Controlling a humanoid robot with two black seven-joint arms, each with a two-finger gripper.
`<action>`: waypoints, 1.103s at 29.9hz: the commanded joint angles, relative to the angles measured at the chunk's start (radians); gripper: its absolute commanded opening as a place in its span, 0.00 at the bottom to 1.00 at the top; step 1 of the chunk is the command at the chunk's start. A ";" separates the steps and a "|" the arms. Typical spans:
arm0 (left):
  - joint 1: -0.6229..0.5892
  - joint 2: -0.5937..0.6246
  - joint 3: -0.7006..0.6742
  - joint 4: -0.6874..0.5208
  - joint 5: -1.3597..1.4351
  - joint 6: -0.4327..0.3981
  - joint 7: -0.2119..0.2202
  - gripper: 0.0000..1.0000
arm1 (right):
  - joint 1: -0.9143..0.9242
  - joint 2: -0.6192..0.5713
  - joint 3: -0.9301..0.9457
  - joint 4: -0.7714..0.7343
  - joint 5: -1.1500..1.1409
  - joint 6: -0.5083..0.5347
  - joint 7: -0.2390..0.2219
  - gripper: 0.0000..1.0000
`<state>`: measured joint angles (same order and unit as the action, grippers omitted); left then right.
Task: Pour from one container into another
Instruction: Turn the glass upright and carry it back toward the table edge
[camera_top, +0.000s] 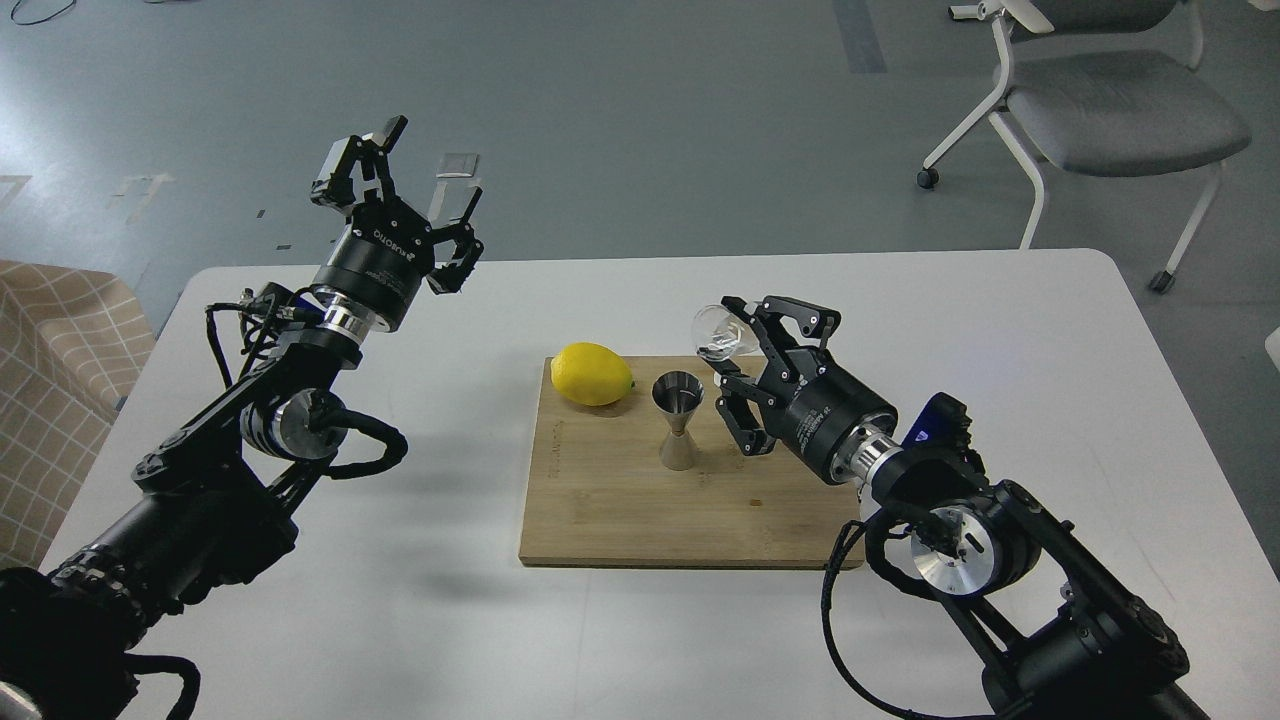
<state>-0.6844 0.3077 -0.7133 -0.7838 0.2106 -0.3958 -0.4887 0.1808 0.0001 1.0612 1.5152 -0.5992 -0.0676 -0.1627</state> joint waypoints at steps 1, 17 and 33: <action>0.000 0.001 0.000 0.000 0.000 0.000 0.000 0.98 | -0.003 0.000 0.013 0.002 0.047 0.000 0.000 0.42; 0.000 0.001 0.002 0.000 0.001 0.000 0.000 0.98 | -0.041 0.000 0.094 0.006 0.194 0.003 0.000 0.42; 0.000 -0.004 0.002 0.000 0.001 0.002 0.000 0.98 | -0.116 0.000 0.241 0.011 0.392 0.005 -0.001 0.43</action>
<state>-0.6842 0.3053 -0.7121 -0.7841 0.2112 -0.3958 -0.4887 0.0799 0.0000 1.2711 1.5252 -0.2560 -0.0612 -0.1646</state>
